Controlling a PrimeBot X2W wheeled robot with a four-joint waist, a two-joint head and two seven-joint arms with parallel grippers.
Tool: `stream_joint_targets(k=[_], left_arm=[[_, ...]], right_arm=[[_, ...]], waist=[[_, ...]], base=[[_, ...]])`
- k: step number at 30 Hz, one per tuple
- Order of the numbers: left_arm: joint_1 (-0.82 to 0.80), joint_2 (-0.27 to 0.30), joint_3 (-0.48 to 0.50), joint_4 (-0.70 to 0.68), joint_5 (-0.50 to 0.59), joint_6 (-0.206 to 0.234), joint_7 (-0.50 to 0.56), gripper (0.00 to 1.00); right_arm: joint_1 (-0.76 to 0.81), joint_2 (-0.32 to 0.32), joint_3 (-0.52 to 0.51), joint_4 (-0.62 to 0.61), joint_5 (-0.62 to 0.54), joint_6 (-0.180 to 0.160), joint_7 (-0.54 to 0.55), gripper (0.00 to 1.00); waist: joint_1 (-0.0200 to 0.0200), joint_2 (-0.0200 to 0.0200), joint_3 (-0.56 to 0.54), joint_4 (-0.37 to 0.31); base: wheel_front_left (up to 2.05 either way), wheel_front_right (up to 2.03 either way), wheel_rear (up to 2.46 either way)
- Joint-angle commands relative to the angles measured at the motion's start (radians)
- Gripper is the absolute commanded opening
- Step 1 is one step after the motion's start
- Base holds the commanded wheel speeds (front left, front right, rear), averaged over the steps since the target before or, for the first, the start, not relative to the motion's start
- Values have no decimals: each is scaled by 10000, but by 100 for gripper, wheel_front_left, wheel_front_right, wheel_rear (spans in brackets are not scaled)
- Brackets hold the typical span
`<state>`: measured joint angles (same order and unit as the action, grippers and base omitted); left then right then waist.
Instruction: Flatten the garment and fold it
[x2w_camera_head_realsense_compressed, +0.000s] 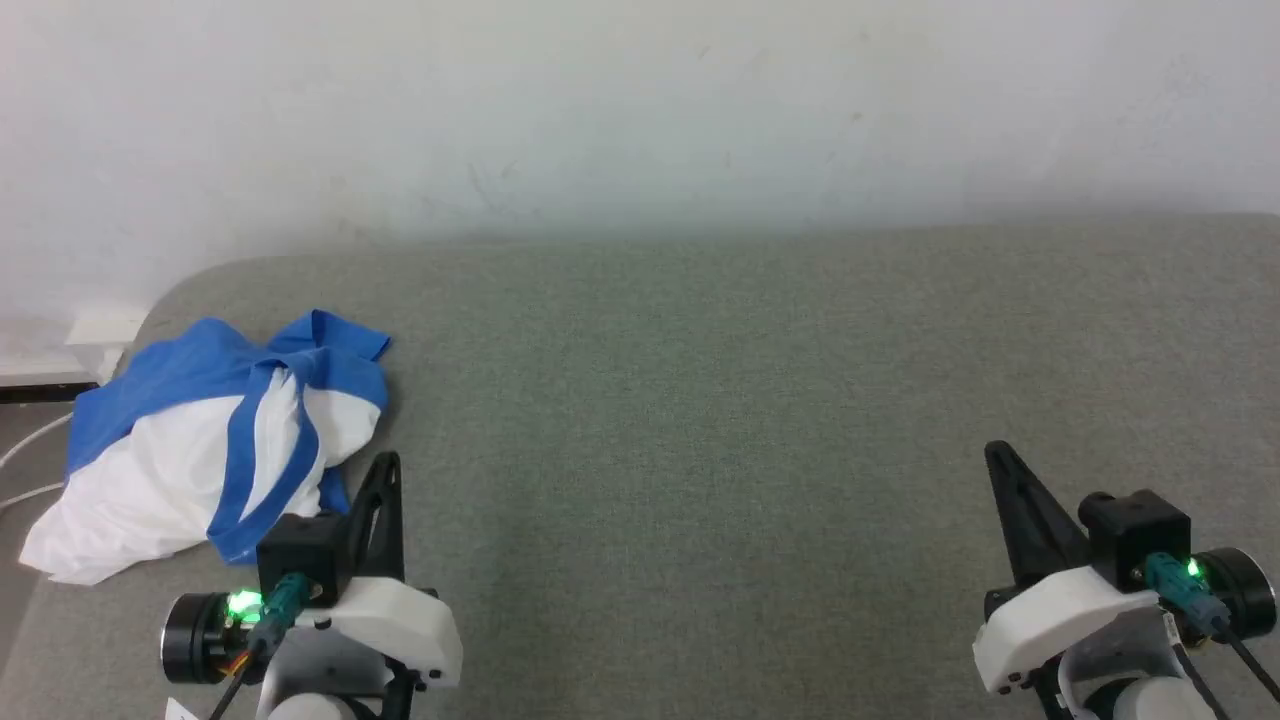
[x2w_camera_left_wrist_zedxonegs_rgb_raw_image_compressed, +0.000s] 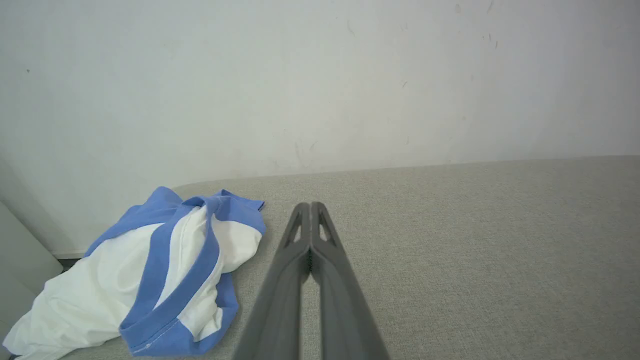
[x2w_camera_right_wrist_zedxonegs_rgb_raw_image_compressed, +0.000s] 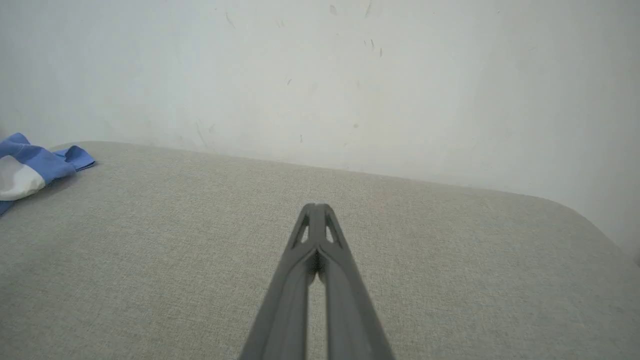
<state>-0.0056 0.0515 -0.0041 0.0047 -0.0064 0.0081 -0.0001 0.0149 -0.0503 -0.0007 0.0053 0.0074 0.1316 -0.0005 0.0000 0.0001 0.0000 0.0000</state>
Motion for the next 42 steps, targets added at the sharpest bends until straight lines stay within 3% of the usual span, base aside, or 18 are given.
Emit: stream_joint_targets(k=[1,34,35,37,38,39,42], left_arm=[[56,-13,41,-47,64,-81,1,0],[56,-13,41,-47,64,-81,1,0],[0,0,0,0,0,0,0,100],[-2,2,-10,4,-2,6,0,100],[-2,2,-14,4,-3,10,-1,0],[-2,2,-16,6,-4,10,-4,100],[-5,4,-24,5,-11,12,-16,100]], right_arm=[[-149,1,7,-53,-74,-9,5,0],[-149,1,7,-53,-74,-9,5,0],[0,0,0,0,0,0,0,100],[9,0,0,13,4,0,0,100],[9,-2,0,15,5,0,-1,0],[8,-2,-1,15,7,0,-3,100],[4,-5,-8,11,15,0,-13,100]], waist=[[0,-1,0,0],[0,-1,0,0],[0,-1,0,0],[0,-1,0,0],[0,-1,0,0],[0,-1,-1,0],[0,-1,-1,15]], base=[[0,0,0],[0,0,0],[0,0,0],[0,0,0],[0,0,0],[0,0,0],[0,0,0]])
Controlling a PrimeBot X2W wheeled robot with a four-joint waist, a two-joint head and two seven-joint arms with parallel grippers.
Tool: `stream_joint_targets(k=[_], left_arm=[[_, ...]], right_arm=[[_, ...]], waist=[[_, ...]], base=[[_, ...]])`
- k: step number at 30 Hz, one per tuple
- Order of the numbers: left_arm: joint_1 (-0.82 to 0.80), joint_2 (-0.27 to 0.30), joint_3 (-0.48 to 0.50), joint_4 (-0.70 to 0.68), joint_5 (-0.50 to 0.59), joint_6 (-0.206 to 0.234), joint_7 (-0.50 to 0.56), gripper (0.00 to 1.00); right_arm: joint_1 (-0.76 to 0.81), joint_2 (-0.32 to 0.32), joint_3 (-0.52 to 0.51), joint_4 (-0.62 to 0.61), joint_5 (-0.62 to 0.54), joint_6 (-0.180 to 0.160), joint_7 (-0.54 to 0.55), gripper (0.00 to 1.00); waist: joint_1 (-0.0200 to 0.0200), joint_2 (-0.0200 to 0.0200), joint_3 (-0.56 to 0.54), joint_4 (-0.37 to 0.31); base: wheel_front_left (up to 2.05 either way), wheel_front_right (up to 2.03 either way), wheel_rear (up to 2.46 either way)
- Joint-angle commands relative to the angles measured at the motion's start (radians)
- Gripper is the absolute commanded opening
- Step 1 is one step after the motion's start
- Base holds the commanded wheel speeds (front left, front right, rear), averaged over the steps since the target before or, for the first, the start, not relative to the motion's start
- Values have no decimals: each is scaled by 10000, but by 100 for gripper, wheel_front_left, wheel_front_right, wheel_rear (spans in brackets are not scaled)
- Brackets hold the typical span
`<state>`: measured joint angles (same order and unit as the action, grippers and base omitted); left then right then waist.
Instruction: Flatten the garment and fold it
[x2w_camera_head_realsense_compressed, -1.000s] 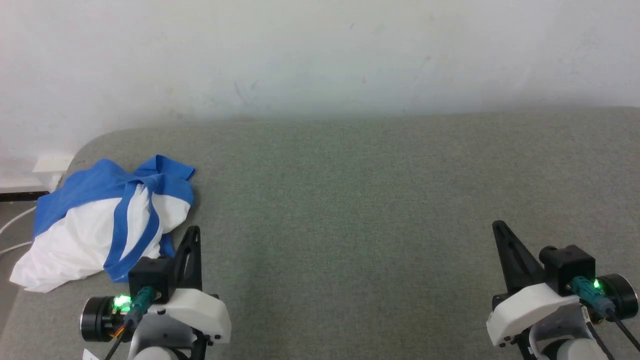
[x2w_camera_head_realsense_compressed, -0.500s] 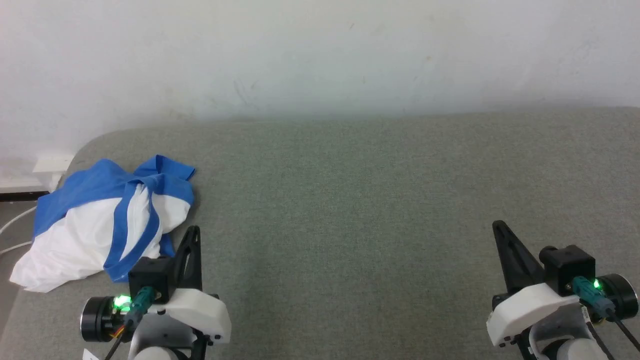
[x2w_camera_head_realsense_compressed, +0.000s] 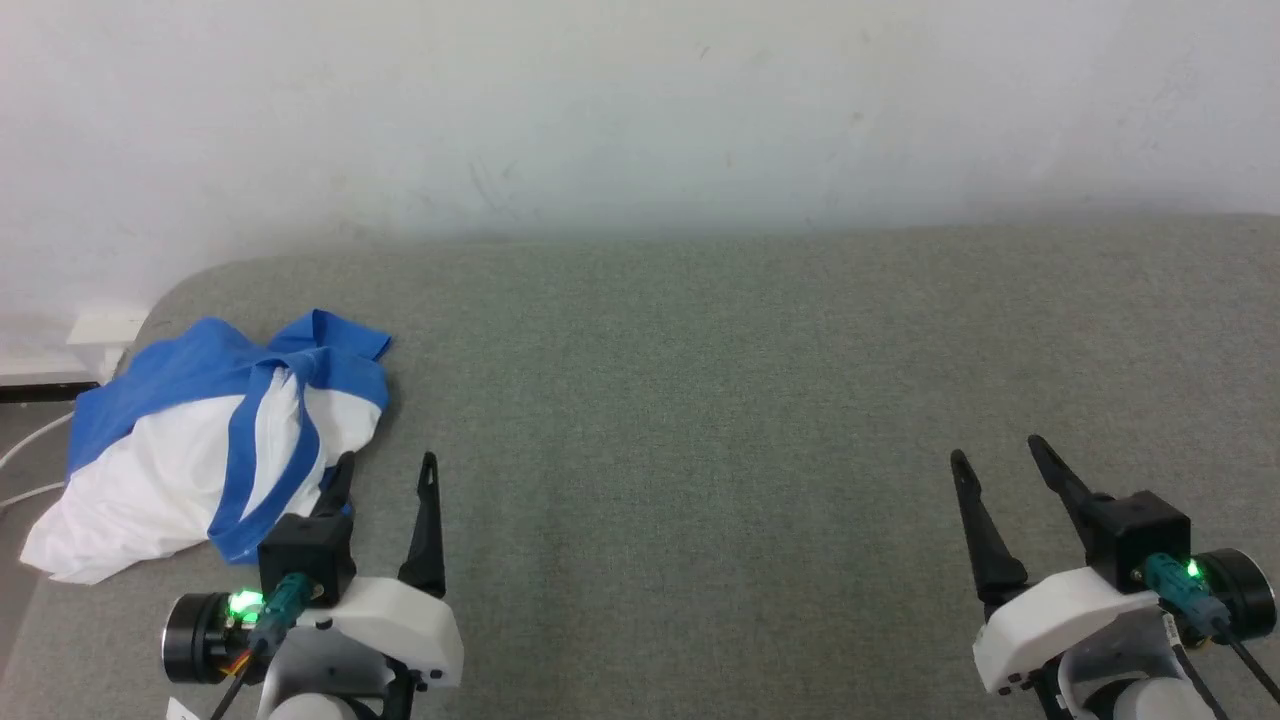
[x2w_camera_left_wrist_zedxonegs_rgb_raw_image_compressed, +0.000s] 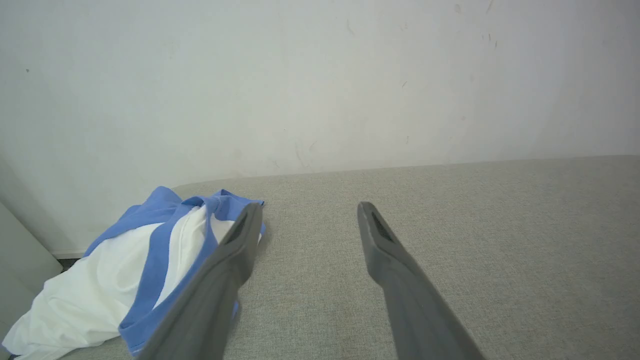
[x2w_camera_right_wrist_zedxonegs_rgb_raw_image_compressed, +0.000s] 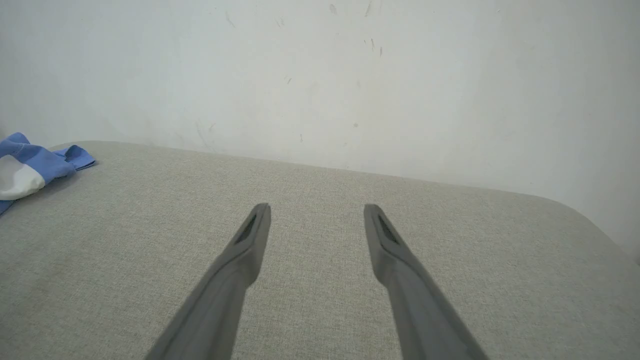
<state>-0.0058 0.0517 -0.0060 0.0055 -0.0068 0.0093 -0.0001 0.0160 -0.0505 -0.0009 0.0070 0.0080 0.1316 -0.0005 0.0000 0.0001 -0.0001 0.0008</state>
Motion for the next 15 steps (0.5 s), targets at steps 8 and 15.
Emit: stream_joint_targets(k=[8,15], left_arm=[[-32,26,-6,5,-29,22,-62,100],[-67,68,21,31,-51,66,-124,100]], right_arm=[[-5,-8,-17,-38,25,-1,-36,100],[10,-11,-22,-88,11,-1,-31,100]], waist=[[0,-1,8,181],[0,-1,23,495]], base=[[0,0,0],[0,0,0]])
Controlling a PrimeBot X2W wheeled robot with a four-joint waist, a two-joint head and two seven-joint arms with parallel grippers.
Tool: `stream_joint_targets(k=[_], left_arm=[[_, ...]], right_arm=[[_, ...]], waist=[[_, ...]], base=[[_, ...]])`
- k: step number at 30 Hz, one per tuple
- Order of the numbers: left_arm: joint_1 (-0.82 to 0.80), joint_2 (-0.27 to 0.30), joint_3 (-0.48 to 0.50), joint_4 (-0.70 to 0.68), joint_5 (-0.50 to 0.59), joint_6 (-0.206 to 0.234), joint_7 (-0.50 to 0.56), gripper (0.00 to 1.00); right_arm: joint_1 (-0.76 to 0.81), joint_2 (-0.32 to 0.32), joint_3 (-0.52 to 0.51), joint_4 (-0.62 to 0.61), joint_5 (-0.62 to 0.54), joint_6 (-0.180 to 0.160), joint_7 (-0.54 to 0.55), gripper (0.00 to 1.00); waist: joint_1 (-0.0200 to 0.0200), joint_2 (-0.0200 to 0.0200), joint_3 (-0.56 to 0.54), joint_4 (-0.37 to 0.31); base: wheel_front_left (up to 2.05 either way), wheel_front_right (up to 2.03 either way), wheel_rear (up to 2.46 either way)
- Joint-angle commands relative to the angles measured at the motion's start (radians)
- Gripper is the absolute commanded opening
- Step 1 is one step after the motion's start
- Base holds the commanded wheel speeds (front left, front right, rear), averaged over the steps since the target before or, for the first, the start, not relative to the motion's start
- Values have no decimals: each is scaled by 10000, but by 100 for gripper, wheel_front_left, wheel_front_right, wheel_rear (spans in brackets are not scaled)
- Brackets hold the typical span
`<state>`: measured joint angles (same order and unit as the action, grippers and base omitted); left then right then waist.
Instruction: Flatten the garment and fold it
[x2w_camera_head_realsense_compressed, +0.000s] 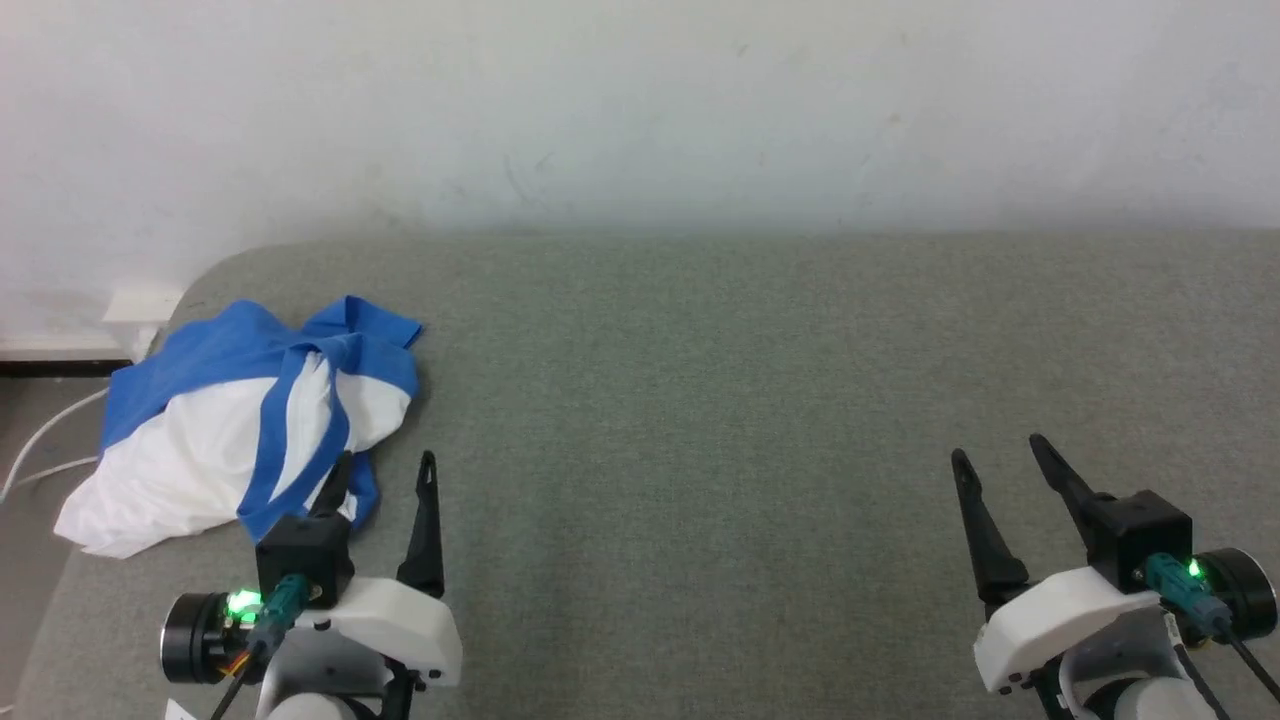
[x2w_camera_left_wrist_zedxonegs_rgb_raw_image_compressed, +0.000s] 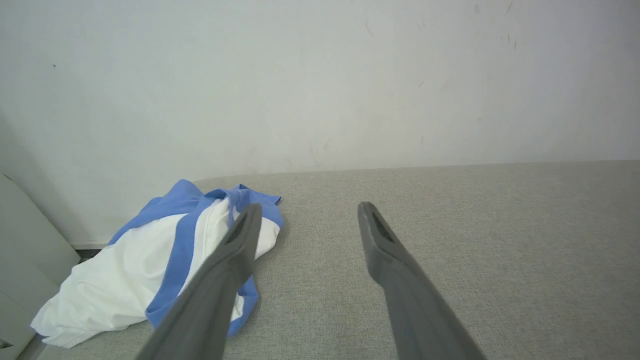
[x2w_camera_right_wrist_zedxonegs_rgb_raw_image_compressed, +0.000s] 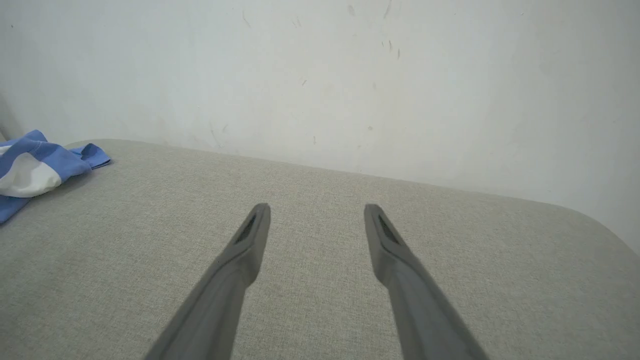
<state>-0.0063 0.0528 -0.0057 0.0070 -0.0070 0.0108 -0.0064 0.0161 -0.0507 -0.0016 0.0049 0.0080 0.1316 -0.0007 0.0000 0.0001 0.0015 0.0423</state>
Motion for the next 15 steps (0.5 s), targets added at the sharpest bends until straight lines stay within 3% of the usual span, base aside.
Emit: stream_joint_targets(k=[1,15], left_arm=[[-68,63,23,21,-53,58,-72,100],[-127,179,165,91,-124,227,-262,100]], right_arm=[[11,-8,-20,-74,4,-1,-27,100],[6,-106,208,-163,-101,-2,10,100]], waist=[[0,-1,11,136],[0,-1,62,891]], base=[[0,0,0],[0,0,0]])
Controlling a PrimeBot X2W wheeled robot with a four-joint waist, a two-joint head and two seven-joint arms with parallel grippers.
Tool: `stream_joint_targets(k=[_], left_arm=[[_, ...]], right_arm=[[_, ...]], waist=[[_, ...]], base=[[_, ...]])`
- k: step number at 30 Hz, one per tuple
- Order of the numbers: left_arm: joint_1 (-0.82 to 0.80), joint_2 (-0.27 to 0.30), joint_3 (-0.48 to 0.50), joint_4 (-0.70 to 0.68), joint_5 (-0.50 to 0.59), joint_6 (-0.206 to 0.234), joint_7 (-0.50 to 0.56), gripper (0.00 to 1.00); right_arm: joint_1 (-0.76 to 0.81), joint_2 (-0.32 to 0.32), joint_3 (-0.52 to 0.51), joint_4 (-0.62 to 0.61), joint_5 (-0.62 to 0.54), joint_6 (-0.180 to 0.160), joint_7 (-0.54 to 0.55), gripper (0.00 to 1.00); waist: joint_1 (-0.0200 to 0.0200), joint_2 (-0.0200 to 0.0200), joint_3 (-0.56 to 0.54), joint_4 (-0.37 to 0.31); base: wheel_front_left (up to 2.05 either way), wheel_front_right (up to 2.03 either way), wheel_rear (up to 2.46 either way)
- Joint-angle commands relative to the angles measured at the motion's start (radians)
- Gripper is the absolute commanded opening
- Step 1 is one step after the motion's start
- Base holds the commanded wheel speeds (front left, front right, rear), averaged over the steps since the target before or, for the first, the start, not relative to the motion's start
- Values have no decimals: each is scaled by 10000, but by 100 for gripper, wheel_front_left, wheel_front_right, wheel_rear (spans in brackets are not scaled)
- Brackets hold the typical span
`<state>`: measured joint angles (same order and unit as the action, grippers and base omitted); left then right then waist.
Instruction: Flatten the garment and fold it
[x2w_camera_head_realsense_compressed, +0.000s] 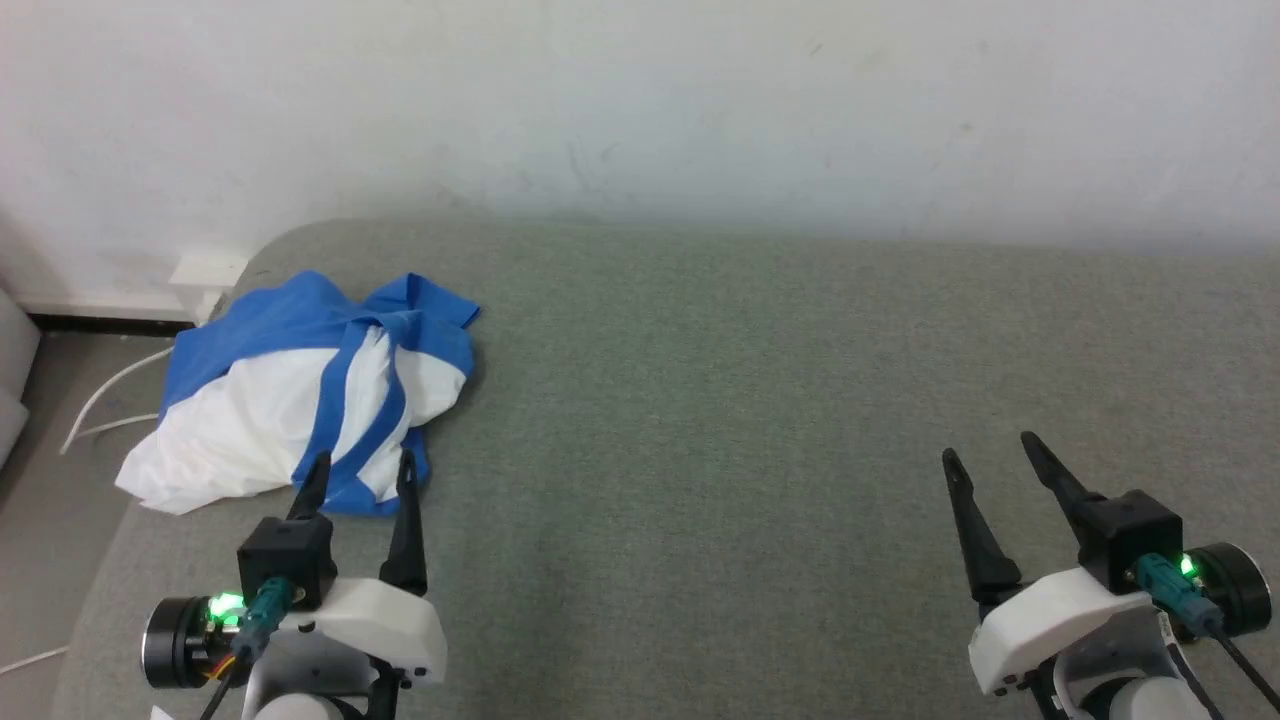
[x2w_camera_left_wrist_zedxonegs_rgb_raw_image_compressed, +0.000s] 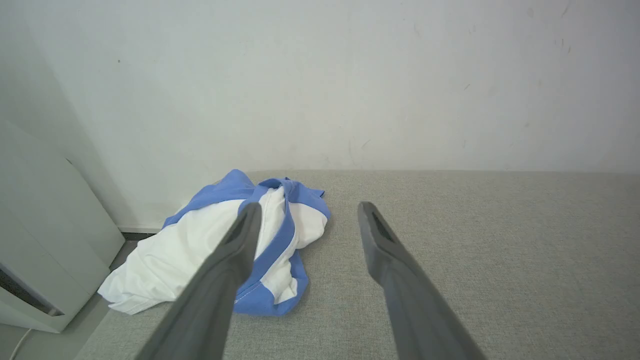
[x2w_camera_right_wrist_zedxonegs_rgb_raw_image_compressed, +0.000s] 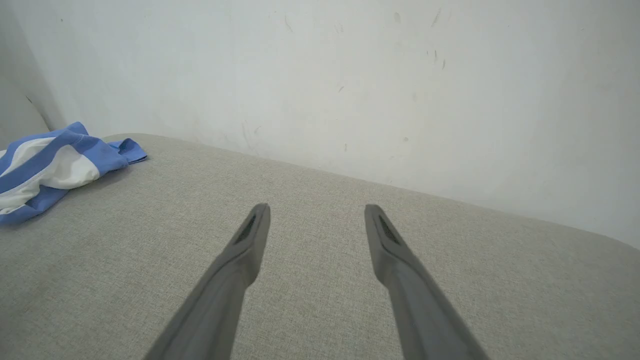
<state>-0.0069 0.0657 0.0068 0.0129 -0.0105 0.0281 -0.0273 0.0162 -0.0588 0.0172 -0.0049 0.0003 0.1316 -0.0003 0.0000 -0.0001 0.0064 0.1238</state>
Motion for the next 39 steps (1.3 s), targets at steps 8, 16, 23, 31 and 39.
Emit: stream_joint_targets(k=[8,16,23,31,39], left_arm=[[-154,111,121,73,-126,199,-177,100],[-139,188,214,100,-179,344,-290,100],[-106,251,280,56,-234,471,-345,100],[-79,349,294,30,-298,549,-396,100],[-55,478,282,23,-364,595,-433,100]], right_arm=[[12,-109,169,-164,10,-3,76,100],[4,-185,324,-239,56,-4,130,100],[4,-277,465,-318,100,-4,184,100],[18,-290,498,-411,100,-5,257,100],[31,-319,613,-473,172,-5,296,100]], waist=[[0,1,43,587],[0,1,59,999],[0,1,81,1308],[0,1,107,1684],[0,1,123,2057]], base=[[0,0,0],[0,0,0],[0,0,0],[0,0,0],[0,0,0]])
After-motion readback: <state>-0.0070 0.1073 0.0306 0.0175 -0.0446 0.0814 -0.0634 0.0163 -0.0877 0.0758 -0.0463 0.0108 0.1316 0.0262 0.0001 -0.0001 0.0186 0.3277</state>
